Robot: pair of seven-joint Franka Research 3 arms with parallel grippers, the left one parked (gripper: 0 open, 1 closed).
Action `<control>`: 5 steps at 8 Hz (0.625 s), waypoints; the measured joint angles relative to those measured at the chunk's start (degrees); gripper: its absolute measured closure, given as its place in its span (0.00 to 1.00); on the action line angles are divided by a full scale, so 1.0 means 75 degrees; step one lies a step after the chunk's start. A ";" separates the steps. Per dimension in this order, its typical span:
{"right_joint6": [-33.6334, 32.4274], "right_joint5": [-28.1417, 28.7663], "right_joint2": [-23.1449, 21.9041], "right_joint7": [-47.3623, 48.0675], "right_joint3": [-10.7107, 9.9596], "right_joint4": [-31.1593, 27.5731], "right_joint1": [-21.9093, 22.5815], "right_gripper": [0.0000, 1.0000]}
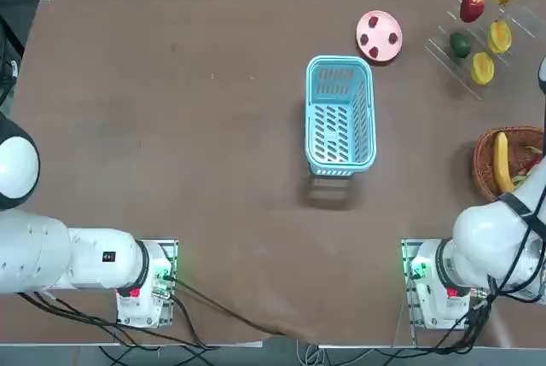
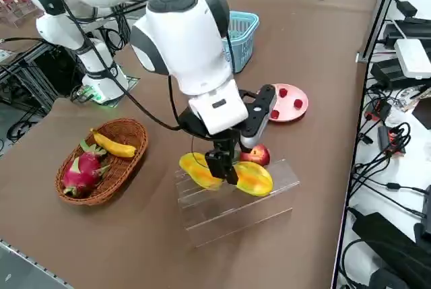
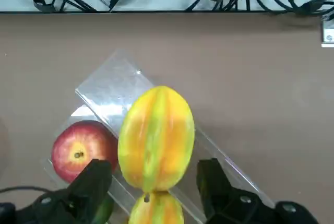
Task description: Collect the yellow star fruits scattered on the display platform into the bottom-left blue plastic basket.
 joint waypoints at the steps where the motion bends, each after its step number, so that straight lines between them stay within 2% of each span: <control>1: 0.0128 0.0025 0.0059 0.0000 0.0017 0.0001 0.0001 0.01; 5: 0.0377 0.0030 0.0218 0.0000 0.0060 0.0216 0.0005 0.01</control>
